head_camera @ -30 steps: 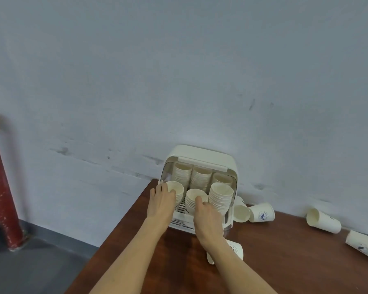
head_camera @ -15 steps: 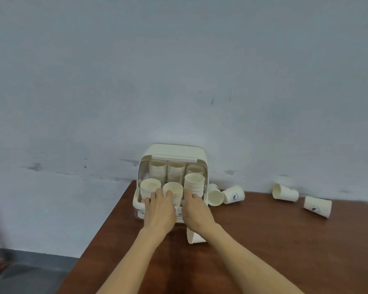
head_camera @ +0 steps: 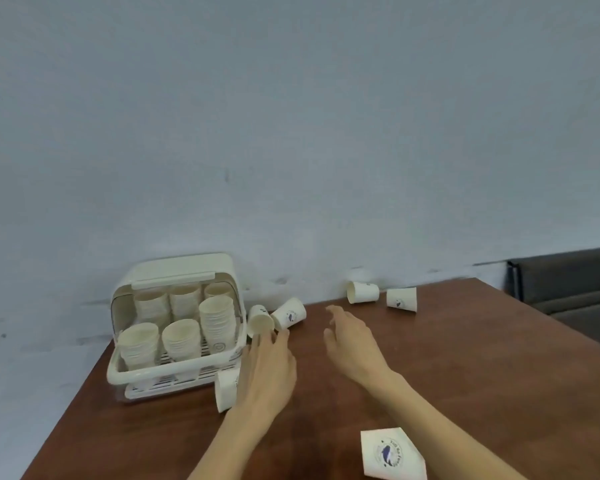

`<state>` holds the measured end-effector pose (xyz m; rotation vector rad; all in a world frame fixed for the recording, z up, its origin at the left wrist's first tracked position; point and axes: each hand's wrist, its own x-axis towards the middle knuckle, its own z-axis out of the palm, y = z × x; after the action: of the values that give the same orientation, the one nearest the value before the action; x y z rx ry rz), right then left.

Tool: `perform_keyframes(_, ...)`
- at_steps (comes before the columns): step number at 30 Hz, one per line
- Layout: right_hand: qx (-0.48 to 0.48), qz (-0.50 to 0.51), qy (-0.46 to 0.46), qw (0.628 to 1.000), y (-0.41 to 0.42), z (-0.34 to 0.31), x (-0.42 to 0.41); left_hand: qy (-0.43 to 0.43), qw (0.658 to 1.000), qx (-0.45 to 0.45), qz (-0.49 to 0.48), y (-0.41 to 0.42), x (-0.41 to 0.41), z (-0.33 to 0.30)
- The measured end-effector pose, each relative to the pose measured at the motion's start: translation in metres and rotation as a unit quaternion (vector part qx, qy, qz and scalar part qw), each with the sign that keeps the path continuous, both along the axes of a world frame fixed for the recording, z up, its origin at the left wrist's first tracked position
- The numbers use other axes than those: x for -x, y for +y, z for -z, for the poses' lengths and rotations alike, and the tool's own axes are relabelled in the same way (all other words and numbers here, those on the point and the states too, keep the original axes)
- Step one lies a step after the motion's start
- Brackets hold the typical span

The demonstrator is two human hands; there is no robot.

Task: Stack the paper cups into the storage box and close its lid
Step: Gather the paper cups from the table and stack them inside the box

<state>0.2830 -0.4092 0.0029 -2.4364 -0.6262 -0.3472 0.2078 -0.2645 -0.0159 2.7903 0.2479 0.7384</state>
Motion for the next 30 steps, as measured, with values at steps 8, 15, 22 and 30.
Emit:
perform_keyframes(8, -0.015, 0.108, 0.076, 0.991, -0.091, 0.032, -0.053, 0.066, 0.996, -0.025, 0.057, -0.082, -0.059, 0.021)
perform_keyframes(15, -0.037, 0.162, 0.14, 0.976, -0.105, 0.069, -0.117, 0.108, 0.992, -0.019, 0.061, -0.126, -0.127, 0.038)
perform_keyframes(22, -0.143, 0.229, 0.171, 0.948, -0.106, 0.097, -0.195, 0.131, 0.989, 0.041, 0.05, -0.132, -0.199, 0.06)
perform_keyframes(30, -0.269, 0.293, 0.182, 0.899, -0.102, 0.105, -0.268, 0.127, 0.985, 0.111, 0.019, -0.126, -0.273, 0.068)
